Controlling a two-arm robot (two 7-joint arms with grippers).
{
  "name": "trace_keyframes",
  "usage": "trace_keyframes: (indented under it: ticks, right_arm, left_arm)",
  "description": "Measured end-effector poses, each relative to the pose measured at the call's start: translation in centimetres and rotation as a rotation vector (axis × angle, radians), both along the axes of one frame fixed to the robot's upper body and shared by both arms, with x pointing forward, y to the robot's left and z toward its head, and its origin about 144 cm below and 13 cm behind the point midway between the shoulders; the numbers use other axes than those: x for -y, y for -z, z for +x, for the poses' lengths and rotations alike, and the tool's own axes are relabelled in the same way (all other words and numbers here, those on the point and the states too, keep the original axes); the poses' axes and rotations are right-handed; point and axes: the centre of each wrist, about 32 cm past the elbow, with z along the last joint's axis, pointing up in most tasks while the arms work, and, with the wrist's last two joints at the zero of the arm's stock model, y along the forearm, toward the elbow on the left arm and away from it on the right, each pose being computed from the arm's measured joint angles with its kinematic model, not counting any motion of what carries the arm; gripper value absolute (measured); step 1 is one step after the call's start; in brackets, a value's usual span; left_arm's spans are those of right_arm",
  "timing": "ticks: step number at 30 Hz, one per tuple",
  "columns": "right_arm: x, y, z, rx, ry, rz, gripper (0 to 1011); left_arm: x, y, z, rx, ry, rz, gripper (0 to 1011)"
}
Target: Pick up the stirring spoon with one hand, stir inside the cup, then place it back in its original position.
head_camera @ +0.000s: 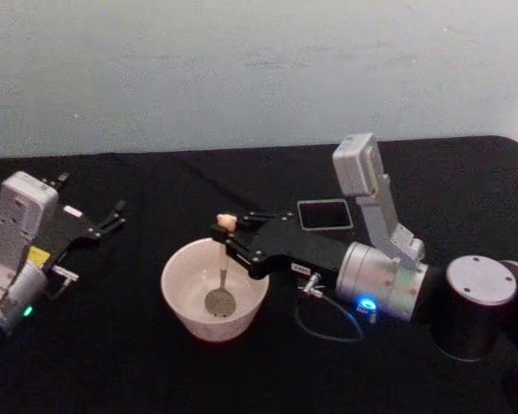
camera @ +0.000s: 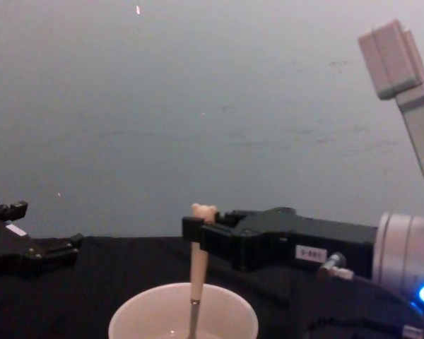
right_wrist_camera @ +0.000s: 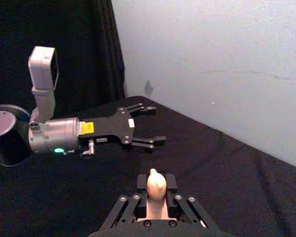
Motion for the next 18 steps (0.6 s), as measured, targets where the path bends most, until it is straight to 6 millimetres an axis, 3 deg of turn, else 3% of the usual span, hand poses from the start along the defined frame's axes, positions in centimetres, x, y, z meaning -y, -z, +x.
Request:
trace_keyframes:
  ticks: [7,18]
  right_arm:
    - [-1.4,0.0,0.4,-0.004,-0.009,0.011,211]
    - [-3.2,-0.3,3.0,0.023,0.064,0.027,211]
  left_arm:
    - [0.0,0.0,0.0,0.0,0.0,0.0,1001]
    - [0.0,0.0,0.0,0.0,0.0,0.0,1001]
